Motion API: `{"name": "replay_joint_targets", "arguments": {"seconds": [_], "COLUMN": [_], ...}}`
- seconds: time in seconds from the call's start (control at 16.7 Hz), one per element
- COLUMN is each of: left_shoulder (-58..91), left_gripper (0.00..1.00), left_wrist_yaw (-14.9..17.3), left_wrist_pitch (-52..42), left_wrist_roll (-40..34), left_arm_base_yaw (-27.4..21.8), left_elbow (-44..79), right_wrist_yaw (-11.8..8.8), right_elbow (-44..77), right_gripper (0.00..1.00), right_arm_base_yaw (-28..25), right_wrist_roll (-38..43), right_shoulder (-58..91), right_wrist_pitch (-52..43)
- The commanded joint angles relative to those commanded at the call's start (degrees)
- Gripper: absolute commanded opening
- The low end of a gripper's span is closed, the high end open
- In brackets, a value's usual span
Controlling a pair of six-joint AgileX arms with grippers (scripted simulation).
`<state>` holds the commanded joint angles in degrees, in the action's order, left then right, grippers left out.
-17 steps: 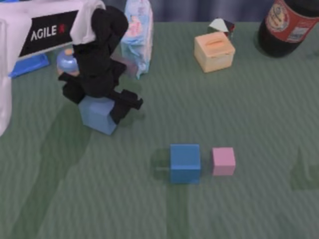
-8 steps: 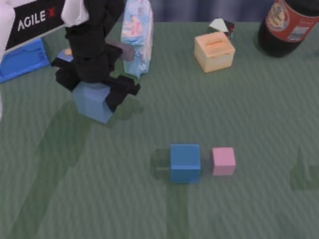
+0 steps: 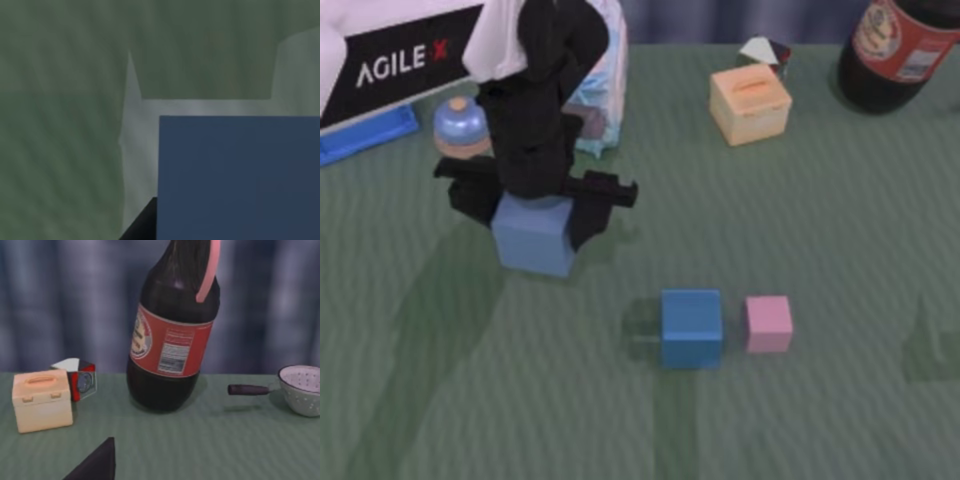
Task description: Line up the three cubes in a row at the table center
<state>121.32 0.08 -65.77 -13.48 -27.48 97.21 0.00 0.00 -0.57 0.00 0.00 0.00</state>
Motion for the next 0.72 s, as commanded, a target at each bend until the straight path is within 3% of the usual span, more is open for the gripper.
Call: {"name": "replay_joint_targets", "arguments": {"seconds": [0.36,0.72], "left_shoulder": [-7.57,-8.59], "left_gripper": [0.00,0.00], "left_wrist_yaw": [-0.11,-0.14], "left_wrist_pitch": [1.88,2.17], "left_wrist_roll": [-18.21,-19.97], "left_arm_base_yaw": [-5.79,-6.27], "left_elbow": [-9.41,-10.56], "right_wrist_yaw": [0.00,0.00], "right_elbow": [0.00,0.00], "right_gripper": [1.00,1.00], "right_arm_base_yaw": [0.00,0.00], "right_wrist_roll": [0.00,0.00], "right_shoulder": [0.00,0.00], "right_wrist_pitch": [0.00,0.00]}}
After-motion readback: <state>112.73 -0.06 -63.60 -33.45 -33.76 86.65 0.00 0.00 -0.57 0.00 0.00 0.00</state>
